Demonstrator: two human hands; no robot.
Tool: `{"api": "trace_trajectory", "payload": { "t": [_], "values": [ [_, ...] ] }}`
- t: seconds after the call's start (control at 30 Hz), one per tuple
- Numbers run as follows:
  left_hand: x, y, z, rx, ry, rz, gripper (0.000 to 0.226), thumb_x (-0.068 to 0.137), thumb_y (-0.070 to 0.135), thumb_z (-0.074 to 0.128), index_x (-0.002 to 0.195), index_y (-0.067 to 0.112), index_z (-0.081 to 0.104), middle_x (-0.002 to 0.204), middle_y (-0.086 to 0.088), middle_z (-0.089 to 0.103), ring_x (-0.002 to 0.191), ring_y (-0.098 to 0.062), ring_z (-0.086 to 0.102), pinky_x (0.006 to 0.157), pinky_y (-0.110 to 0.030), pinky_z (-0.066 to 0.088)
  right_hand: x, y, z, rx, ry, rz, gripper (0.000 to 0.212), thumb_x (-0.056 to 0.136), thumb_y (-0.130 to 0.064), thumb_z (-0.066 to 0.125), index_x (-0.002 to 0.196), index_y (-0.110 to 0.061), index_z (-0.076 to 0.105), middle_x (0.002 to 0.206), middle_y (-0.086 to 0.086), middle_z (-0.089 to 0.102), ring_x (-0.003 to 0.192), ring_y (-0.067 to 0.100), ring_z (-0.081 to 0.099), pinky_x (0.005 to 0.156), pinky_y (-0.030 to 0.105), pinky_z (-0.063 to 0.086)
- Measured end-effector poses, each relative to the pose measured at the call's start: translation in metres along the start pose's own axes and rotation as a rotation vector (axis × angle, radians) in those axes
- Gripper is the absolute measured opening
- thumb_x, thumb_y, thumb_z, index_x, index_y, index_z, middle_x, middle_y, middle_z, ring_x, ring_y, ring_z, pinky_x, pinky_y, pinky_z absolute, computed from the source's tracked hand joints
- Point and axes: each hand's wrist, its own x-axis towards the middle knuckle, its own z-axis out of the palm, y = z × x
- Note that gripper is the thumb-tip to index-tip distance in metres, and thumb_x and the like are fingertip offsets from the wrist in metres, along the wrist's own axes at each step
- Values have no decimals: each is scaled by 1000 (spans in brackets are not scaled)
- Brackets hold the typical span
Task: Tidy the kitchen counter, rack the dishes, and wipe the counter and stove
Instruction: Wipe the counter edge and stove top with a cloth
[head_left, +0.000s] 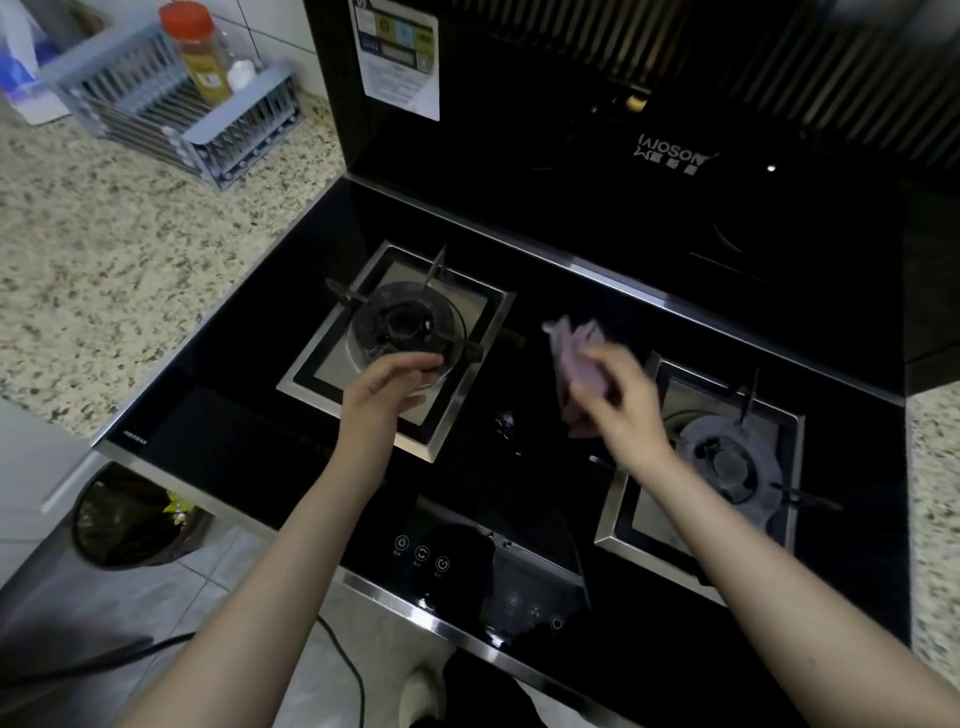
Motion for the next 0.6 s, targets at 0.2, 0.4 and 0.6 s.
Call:
{"api": "trace_trajectory", "payload": {
  "t": [0.2, 0.4, 0.6],
  "values": [
    [3, 3, 3, -17, -10, -8, 22, 91, 7, 50, 101, 6, 69, 103, -6, 71, 101, -20, 65, 88, -32, 49, -42, 20, 41, -459, 60, 198, 57, 87, -29, 59, 140, -16, 41, 142, 11, 43, 133, 29, 38, 110, 42, 31],
    [4, -2, -18, 46, 15, -4, 23, 92, 3, 48, 104, 3, 68, 103, -6, 70, 102, -20, 64, 89, -37, 48, -17, 32, 100, -704, -189, 378, 76, 87, -68, 34, 150, -31, 16, 160, 11, 0, 146, 27, -9, 117, 46, -10],
    [-4, -8, -37, 37, 44, -10, 24, 92, 6, 49, 98, 13, 71, 105, -7, 70, 104, -24, 63, 89, -38, 49, -41, 4, 152, -803, -288, 152, 75, 86, -63, 34, 149, -25, 23, 158, 17, 7, 146, 36, -3, 116, 52, -6]
  ]
}}
